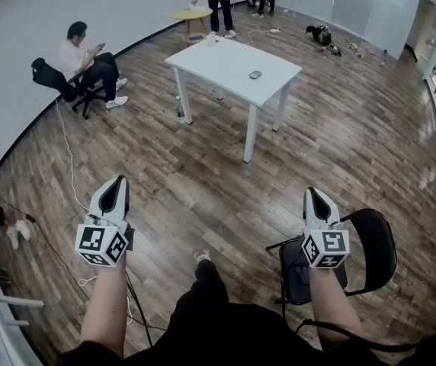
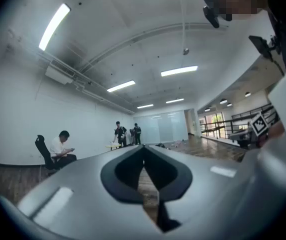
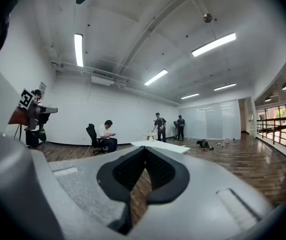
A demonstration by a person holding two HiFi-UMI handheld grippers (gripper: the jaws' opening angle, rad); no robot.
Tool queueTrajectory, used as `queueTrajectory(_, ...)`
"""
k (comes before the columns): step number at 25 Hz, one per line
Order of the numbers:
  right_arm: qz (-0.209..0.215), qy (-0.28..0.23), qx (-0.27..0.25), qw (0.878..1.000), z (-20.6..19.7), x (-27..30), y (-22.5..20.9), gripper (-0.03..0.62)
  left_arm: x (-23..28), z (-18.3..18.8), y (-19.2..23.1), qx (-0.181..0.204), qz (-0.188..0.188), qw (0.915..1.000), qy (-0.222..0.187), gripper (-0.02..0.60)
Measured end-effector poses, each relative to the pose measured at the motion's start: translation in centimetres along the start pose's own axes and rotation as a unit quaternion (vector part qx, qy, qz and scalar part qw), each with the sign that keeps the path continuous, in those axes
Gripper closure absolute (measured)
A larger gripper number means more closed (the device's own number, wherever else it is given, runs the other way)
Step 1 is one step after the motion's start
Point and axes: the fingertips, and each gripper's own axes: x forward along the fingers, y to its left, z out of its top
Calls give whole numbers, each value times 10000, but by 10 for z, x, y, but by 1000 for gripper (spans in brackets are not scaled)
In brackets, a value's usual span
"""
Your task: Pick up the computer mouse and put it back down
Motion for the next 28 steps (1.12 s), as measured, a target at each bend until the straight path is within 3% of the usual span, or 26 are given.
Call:
queueTrajectory(8, -219, 328, -124, 9991, 1, 98, 6, 592, 102, -21, 59, -138, -351, 9993, 25, 600)
queueTrajectory(12, -75, 490, -128, 9987, 12, 167, 17, 592, 147, -20, 100, -406, -451, 9980, -166, 600)
queueTrajectory(15, -60, 448, -191, 9988, 33, 205, 20, 592, 170, -32, 123, -135, -478, 9988, -32, 600)
queueTrajectory(19, -149, 346, -319, 9988, 53, 238, 20, 592, 199, -33, 150, -165, -399, 9990, -61, 600)
queueTrajectory(24, 51, 334, -323, 9989, 43, 293, 41, 592, 229, -34, 187, -228, -288, 9993, -115, 600)
queueTrajectory(28, 43, 123, -120, 9998, 33, 334, 35, 592, 255, -39, 194, -64, -310, 9995, 15, 600)
